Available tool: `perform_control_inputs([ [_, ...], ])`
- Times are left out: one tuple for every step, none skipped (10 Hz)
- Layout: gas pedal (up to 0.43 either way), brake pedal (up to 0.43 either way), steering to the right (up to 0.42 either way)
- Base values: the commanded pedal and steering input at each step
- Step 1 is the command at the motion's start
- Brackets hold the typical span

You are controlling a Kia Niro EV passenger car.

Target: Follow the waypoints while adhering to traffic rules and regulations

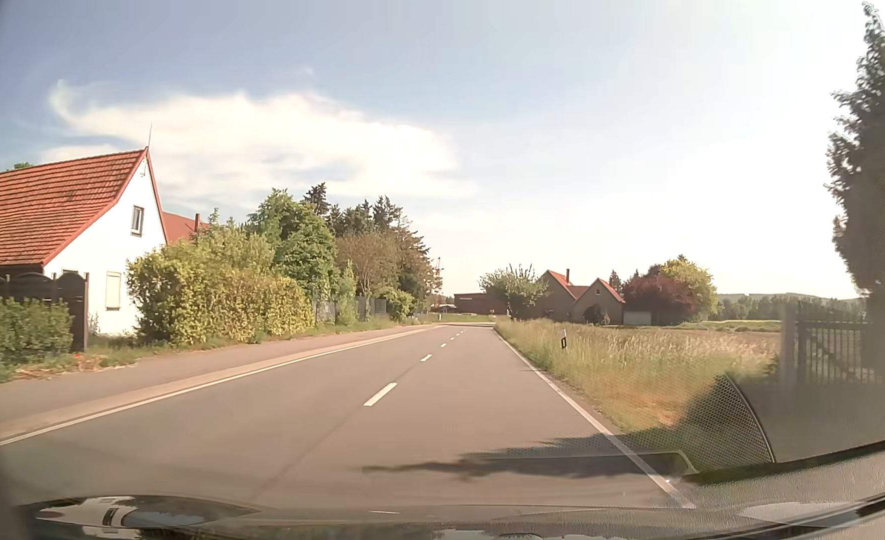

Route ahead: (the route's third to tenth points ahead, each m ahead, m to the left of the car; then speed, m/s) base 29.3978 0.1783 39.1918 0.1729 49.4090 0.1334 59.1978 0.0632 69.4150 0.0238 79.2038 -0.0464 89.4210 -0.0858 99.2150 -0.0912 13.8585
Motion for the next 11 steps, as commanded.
perform_control_inputs([
  [0.157, 0.0, 0.002],
  [0.157, 0.0, 0.002],
  [0.157, 0.0, 0.002],
  [0.157, 0.0, 0.002],
  [0.157, 0.0, 0.002],
  [0.157, 0.0, 0.002],
  [0.157, 0.0, 0.001],
  [0.157, 0.0, 0.001],
  [0.157, 0.0, 0.001],
  [0.15, 0.0, 0.001],
  [0.138, 0.0, 0.001],
])
